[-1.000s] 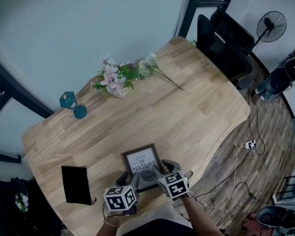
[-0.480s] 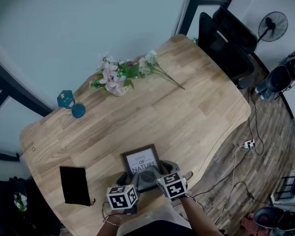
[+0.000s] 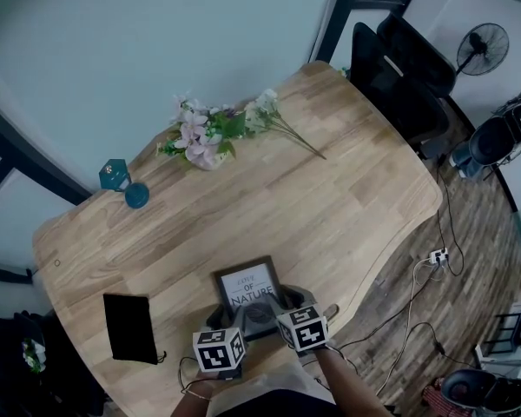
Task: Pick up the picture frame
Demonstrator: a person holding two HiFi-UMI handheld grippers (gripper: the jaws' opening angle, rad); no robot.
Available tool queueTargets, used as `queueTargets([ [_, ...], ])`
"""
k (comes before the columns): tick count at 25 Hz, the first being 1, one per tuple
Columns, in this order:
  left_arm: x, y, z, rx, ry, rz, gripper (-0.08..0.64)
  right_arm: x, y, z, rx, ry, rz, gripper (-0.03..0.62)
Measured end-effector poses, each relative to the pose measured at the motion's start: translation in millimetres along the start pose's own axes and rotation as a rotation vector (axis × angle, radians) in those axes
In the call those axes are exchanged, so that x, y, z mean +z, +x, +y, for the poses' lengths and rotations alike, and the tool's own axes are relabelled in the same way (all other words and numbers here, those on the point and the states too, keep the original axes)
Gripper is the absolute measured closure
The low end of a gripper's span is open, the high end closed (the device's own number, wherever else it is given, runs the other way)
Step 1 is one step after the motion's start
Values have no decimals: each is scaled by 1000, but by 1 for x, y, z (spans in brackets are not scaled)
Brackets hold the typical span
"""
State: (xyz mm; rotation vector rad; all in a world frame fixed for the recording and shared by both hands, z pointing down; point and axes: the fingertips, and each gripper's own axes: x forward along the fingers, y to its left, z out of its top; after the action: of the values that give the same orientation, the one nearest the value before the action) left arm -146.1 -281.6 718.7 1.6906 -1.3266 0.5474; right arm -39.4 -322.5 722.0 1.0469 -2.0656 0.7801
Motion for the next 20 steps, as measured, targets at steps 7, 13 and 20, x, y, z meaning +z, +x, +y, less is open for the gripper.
queueTargets([
  [7,-1,2,1,30,12,26,403,0,0,-2,1,14,4,457],
  [13,-2,1,1,45,30,35,420,0,-2,-4,-14,24,0,474],
  [20,1,-1,-1,40,14,50,422,2,-10,-6,-36,27,-9,491],
])
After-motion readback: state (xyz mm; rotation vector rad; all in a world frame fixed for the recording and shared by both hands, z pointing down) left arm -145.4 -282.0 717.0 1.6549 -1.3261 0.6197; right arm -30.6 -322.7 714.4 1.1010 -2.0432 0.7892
